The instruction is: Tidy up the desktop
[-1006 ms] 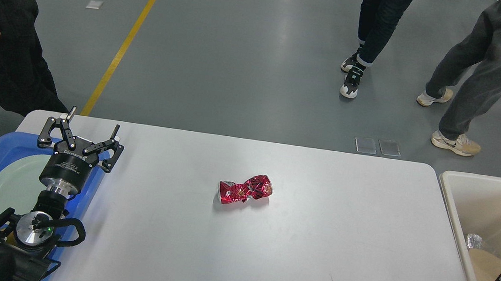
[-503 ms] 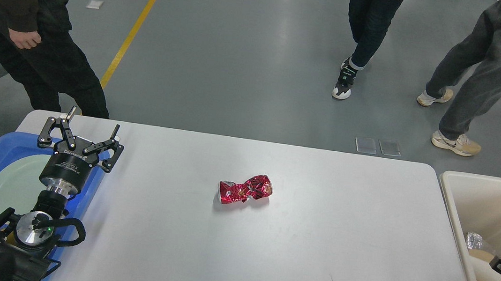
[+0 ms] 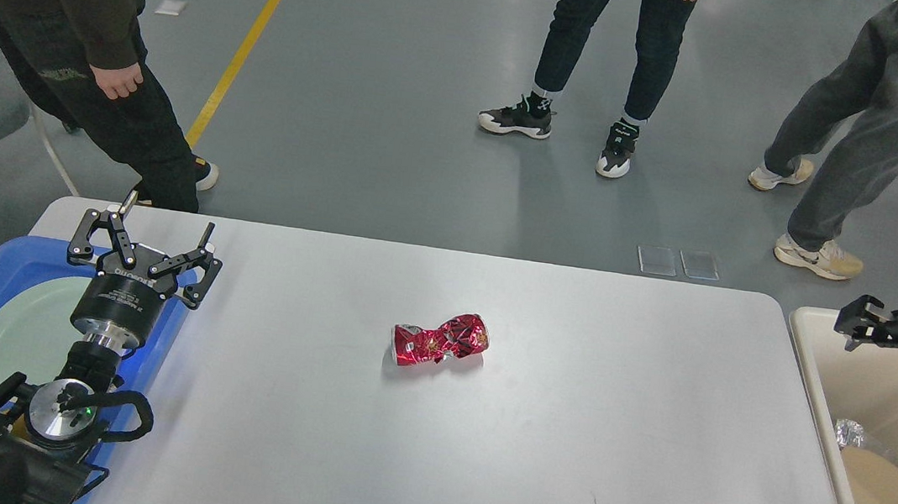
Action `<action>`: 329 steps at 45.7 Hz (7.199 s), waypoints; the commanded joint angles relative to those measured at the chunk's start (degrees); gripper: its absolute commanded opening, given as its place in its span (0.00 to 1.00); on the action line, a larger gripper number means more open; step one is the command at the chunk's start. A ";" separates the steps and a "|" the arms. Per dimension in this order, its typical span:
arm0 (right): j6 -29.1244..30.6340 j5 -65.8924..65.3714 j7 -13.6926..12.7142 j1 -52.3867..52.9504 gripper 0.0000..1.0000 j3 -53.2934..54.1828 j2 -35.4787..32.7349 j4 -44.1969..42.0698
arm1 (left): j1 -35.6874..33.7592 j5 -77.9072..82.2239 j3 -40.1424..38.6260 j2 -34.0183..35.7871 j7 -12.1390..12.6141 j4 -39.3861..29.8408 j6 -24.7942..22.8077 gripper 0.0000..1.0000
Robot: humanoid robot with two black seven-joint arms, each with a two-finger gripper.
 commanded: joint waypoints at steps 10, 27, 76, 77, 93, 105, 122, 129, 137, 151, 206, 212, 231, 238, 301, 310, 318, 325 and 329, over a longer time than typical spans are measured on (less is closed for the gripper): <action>11.70 3.11 -0.70 33.79 1.00 -3.38 8.47 25.52 | 0.08 0.00 0.05 0.00 0.00 0.10 0.00 0.96; 3.89 18.50 -0.53 51.47 0.98 -1.19 19.19 45.49 | 0.00 0.00 0.05 0.00 -0.09 0.10 0.00 0.96; -17.48 45.31 -0.61 -28.06 0.91 34.06 38.17 -22.08 | 0.08 0.00 0.05 0.00 -0.09 0.10 0.00 0.96; -17.48 45.31 -0.53 -28.50 0.91 34.06 38.96 -23.49 | 0.08 0.00 0.05 0.00 -0.09 0.10 0.00 0.96; -20.03 45.22 -0.26 -30.00 0.87 34.49 40.20 -27.63 | 0.00 0.00 -0.04 0.00 -0.09 0.10 0.00 0.96; -21.17 44.61 0.09 -30.62 0.87 34.67 40.20 -27.63 | 0.00 0.00 0.05 0.00 -0.09 0.10 0.00 0.96; -20.38 41.45 0.09 -30.35 0.13 34.67 40.20 -25.35 | 0.00 0.00 0.05 0.00 -0.09 0.10 0.00 0.96; -20.99 38.37 -0.09 -29.65 0.00 34.76 40.29 -24.21 | 0.00 0.00 0.05 0.00 -0.09 0.10 0.00 0.96; -23.19 38.28 -0.53 -29.56 0.00 34.85 40.29 -23.67 | 0.00 0.00 0.05 0.00 -0.09 0.10 0.00 0.96; -23.19 37.84 -0.70 -27.63 0.10 34.85 40.29 -23.50 | 0.00 0.00 0.05 0.00 0.00 0.10 0.00 0.96; 12.84 13.84 -0.61 47.34 1.00 -11.47 11.90 41.09 | 0.00 0.00 0.05 0.00 0.09 0.01 0.00 0.96; 11.35 13.93 -0.35 48.05 1.00 -11.73 11.02 43.21 | 0.00 0.00 0.05 0.00 0.09 0.01 0.00 0.96; 10.73 12.27 5.44 49.63 0.98 -14.72 10.76 46.55 | 0.00 0.00 0.05 0.00 0.00 0.09 0.00 0.96; 9.24 10.77 11.51 49.63 0.98 -14.72 10.76 46.55 | 0.00 0.00 0.05 0.00 0.00 0.01 0.00 0.96; 6.95 10.86 12.48 53.67 1.00 -7.17 16.56 45.50 | 0.08 -0.09 0.05 0.00 -0.18 0.10 0.00 0.96; 6.95 10.86 12.48 54.29 1.00 -3.65 12.16 45.49 | 0.08 -0.09 0.05 0.00 -0.18 0.10 0.00 0.96; 7.04 10.86 12.57 54.37 1.00 -3.30 11.55 45.67 | 0.00 0.00 0.05 0.00 -0.18 0.10 0.00 0.96; 7.04 10.86 12.48 54.64 1.00 -3.12 11.63 45.58 | 0.08 0.00 0.05 0.00 -0.18 0.10 0.00 0.96; 7.04 10.86 12.57 54.55 1.00 -3.03 11.72 45.58 | 0.08 -0.09 0.05 0.00 -0.26 0.10 0.00 0.96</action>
